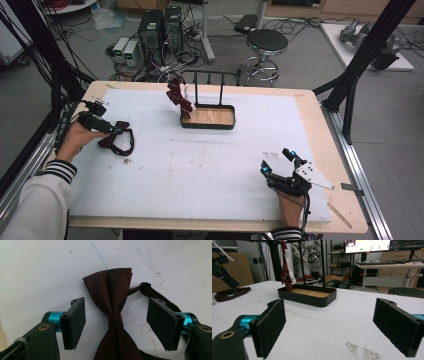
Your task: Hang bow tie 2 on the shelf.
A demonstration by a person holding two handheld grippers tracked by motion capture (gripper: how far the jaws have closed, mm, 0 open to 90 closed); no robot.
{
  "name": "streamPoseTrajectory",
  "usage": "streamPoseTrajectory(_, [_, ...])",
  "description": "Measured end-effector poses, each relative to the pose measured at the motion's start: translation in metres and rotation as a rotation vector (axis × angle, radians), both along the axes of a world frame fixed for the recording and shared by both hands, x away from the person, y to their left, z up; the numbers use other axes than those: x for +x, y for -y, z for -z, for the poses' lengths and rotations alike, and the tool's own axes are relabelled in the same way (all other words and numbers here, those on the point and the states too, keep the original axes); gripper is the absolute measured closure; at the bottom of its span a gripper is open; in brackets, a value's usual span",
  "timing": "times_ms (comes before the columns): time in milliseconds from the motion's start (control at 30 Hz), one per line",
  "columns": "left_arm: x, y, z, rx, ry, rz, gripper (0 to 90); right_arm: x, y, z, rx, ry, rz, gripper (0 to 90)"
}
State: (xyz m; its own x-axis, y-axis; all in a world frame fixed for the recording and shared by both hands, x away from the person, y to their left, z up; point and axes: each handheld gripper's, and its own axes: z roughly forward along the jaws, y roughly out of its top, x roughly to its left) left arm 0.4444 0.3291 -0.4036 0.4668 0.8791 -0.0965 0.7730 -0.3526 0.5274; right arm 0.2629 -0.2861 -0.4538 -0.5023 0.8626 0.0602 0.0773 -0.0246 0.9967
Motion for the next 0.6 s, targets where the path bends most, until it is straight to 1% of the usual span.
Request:
streamPoseTrajectory(200, [0.0008,0.0022,0.0042,0.019,-0.032,-0.012,37.6,0.0001,-0.0001,0.0000,0.000,0.000,0.000,10.3])
streamPoseTrajectory(233, [0.0008,0.0022,0.0042,0.019,-0.032,-0.012,37.7,0.0001,-0.0001,0.0000,0.000,0.000,0.000,10.3])
streamPoseTrajectory(300, [0.0009,0.0029,0.0065,0.025,-0.048,-0.012,39.0,0.0000,0.0000,0.0000,0.000,-0.001,0.000,10.3])
streamPoseTrajectory(500, [0.0006,0.0034,0.0074,0.027,-0.056,-0.015,39.4,0.0001,0.0001,0.0000,0.000,-0.001,0.000,10.3])
streamPoseTrajectory(567, [0.0003,0.0025,0.0074,0.032,-0.069,-0.015,39.7,0.0001,0.0001,0.0000,0.001,-0.002,0.000,10.3])
streamPoseTrajectory(600, [0.0003,0.0025,0.0074,0.032,-0.069,-0.015,39.8,0.0001,0.0001,0.0000,0.001,-0.001,0.000,10.3])
